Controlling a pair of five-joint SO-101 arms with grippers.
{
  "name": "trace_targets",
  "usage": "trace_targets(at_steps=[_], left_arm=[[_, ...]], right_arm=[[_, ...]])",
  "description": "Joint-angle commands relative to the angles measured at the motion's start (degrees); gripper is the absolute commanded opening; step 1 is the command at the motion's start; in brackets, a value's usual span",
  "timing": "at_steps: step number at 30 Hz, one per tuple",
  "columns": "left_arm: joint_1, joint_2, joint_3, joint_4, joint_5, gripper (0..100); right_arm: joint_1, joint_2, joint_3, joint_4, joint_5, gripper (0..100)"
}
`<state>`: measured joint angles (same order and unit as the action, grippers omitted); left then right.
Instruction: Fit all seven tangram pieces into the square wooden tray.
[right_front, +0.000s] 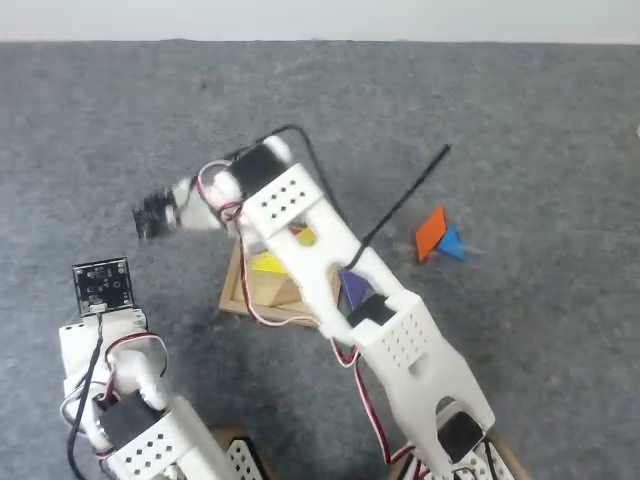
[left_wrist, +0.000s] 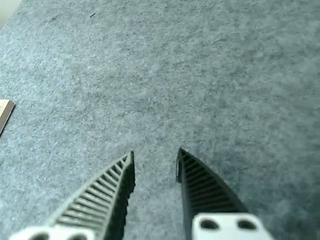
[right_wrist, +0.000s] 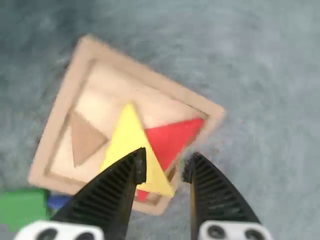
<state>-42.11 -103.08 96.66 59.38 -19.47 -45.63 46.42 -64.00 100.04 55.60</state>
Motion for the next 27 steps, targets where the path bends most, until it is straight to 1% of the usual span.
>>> trace_targets(at_steps=[1, 3, 4, 6, 8, 12, 16, 27], left_arm=[[0.3, -0.6, -0.2, 0.4, -0.4, 13], [0.3, -0.6, -0.2, 0.4, -0.4, 13], [0.8, -0.6, -0.2, 0.4, -0.4, 13], [2.1, -0.6, -0.2, 0.9, -0.5, 13], [3.0, -0.6, -0.2, 1.2, -0.5, 13], [3.0, -0.6, -0.2, 1.2, -0.5, 13], [3.0, -0.6, -0.2, 1.1, -0.5, 13], [3.0, -0.6, -0.2, 0.9, -0.5, 13]], right_arm=[[7.5, -0.1, -4.4, 1.1, -27.0, 11.0], [13.0, 1.6, -4.1, 0.2, -38.4, 8.2], [15.1, 3.1, -4.1, 0.2, -42.5, 6.5], [17.7, 6.9, -4.5, 0.5, -45.5, 3.7], [18.4, 10.4, -4.6, 0.4, -47.4, 2.6], [18.2, 15.2, -4.7, 0.6, -49.8, 2.7], [17.9, 15.6, -4.8, 0.7, -50.2, 2.7], [10.7, 16.0, -7.7, 2.1, -49.8, 2.7]])
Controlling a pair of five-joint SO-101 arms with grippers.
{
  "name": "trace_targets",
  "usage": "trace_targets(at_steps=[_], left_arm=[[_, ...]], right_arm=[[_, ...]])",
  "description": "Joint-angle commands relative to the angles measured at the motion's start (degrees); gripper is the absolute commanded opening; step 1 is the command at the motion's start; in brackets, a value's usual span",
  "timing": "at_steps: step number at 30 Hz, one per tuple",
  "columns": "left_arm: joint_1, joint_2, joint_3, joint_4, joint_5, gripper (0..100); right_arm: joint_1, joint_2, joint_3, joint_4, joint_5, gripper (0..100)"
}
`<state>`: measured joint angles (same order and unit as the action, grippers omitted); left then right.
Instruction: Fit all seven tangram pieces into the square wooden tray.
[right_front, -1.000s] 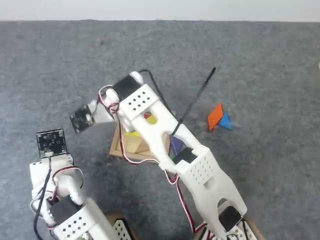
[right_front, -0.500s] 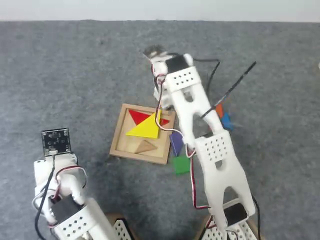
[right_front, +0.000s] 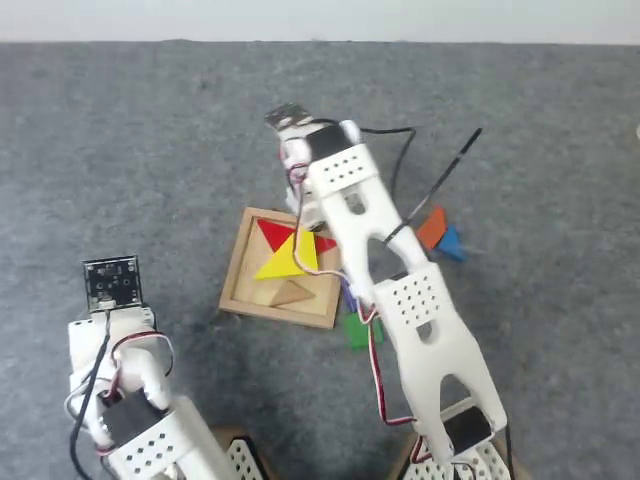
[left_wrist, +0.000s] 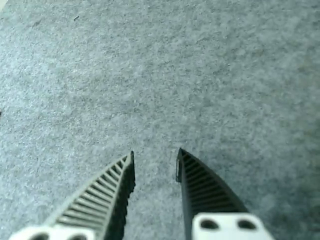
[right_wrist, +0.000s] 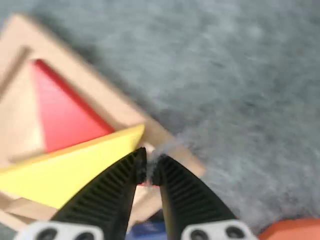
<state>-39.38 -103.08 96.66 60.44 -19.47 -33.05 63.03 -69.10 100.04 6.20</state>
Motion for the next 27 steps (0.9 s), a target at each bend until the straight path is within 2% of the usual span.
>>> trace_targets(at_steps=[1, 16, 23, 27], left_arm=[[0.3, -0.6, -0.2, -0.2, -0.5, 13], [0.3, -0.6, -0.2, -0.2, -0.5, 13], [0.3, -0.6, -0.2, -0.2, -0.5, 13], [0.3, -0.6, -0.2, -0.2, -0.5, 13]], right_arm=[[-2.5, -0.6, -2.5, 2.1, -0.4, 2.7], [-10.6, -0.6, -2.8, 2.0, -1.8, 2.7], [-7.8, -2.8, -4.8, 2.7, -8.6, 2.7], [-7.2, -8.0, -5.4, 2.9, -9.2, 2.4]])
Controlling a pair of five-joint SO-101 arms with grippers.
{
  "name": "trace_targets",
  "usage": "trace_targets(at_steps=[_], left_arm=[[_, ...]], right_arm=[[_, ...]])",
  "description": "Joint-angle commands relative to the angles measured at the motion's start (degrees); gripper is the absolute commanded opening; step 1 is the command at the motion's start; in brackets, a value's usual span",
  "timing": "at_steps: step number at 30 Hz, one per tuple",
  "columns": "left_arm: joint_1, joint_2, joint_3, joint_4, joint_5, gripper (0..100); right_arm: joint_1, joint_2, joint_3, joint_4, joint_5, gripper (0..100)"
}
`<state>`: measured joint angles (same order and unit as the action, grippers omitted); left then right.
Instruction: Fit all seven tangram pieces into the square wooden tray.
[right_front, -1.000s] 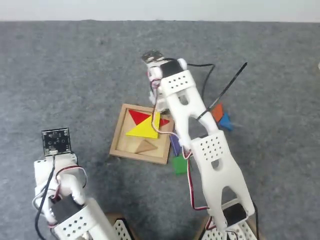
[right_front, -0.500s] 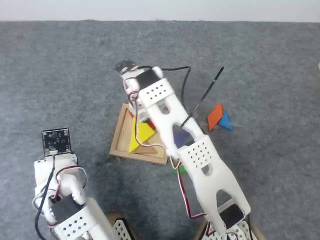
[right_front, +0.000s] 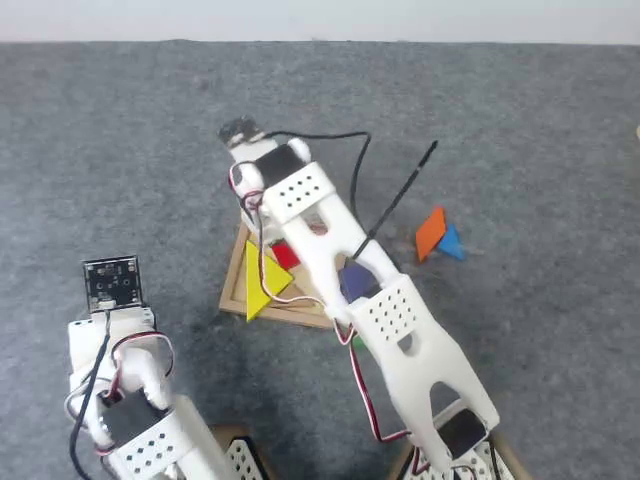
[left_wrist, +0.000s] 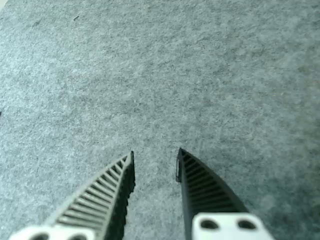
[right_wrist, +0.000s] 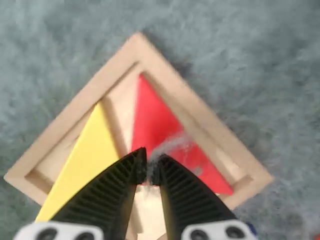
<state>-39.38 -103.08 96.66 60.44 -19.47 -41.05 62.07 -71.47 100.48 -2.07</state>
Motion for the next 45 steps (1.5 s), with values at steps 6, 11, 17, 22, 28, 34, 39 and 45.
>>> trace_targets(at_steps=[6, 11, 17, 22, 28, 34, 39, 45], left_arm=[[0.3, -0.6, -0.2, -0.2, -0.5, 13], [0.3, -0.6, -0.2, -0.2, -0.5, 13], [0.3, -0.6, -0.2, -0.2, -0.5, 13], [0.3, -0.6, -0.2, -0.2, -0.5, 13], [0.3, -0.6, -0.2, -0.2, -0.5, 13], [0.3, -0.6, -0.2, -0.1, -0.5, 13], [0.3, -0.6, -0.2, 0.0, -0.5, 13], [0.3, -0.6, -0.2, 0.0, -0.5, 13]], right_arm=[[-5.3, -10.9, 2.8, 2.4, 0.2, 2.4], [-9.5, -10.7, 9.6, 2.3, 0.9, 2.3], [-9.5, -10.5, 12.7, 2.2, 0.6, 2.3], [-8.8, -9.5, 18.4, -4.5, 0.6, 2.3], [-8.0, -6.5, 18.9, -8.8, -1.7, 2.3], [-4.1, -6.5, 18.9, -11.4, -5.5, 2.3], [-2.9, -6.4, 18.9, -12.4, -7.6, 2.3], [-5.1, -6.6, 18.6, -14.0, -8.4, 2.3]])
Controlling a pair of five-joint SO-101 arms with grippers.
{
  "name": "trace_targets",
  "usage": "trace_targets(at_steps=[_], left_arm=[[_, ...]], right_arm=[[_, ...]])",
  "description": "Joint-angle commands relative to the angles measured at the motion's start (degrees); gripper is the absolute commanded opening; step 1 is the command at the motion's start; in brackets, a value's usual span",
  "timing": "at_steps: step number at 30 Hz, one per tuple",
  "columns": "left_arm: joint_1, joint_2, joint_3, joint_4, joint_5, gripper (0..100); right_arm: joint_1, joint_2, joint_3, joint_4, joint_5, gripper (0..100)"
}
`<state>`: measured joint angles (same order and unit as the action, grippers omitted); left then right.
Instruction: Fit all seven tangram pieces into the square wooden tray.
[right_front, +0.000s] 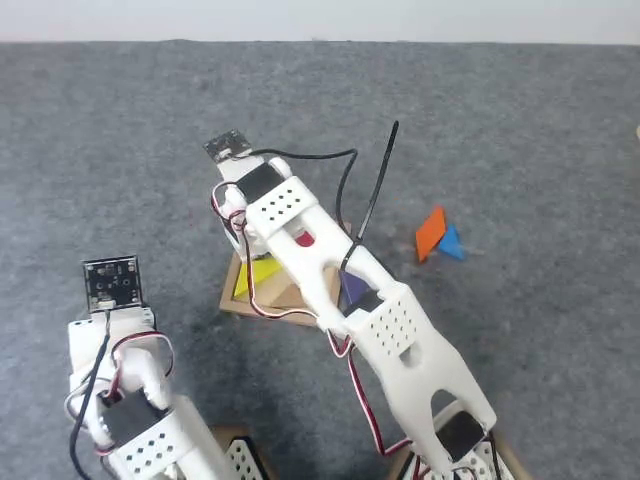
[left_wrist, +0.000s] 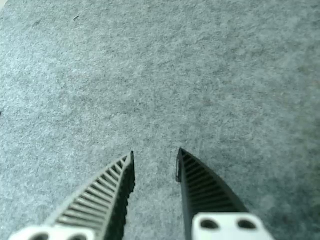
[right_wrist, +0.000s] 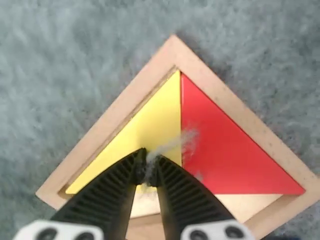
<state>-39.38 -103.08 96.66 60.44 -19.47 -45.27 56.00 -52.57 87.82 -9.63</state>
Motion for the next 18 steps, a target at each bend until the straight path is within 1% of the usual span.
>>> trace_targets(at_steps=[1, 5, 8, 10, 11, 14, 18], left_arm=[[0.3, -0.6, -0.2, 0.0, -0.5, 13], [0.3, -0.6, -0.2, 0.0, -0.5, 13], [0.3, -0.6, -0.2, -0.1, -0.5, 13], [0.3, -0.6, -0.2, -0.1, -0.5, 13], [0.3, -0.6, -0.2, -0.1, -0.5, 13], [0.3, -0.6, -0.2, 0.0, -0.5, 13], [0.3, -0.6, -0.2, 0.0, -0.5, 13]], right_arm=[[-1.5, -0.8, -1.2, -1.1, -0.8, 2.3], [-2.0, -3.6, -7.7, 2.9, -0.7, 2.4], [-1.5, -7.0, -15.1, 9.5, -0.4, 2.4], [-0.3, -9.4, -20.7, 14.5, 1.5, 2.4], [0.9, -10.5, -22.7, 15.5, 2.5, 2.4], [6.5, -15.0, -22.7, 15.3, 4.1, 2.4], [11.6, -21.9, -16.4, 15.3, 6.1, 2.3]])
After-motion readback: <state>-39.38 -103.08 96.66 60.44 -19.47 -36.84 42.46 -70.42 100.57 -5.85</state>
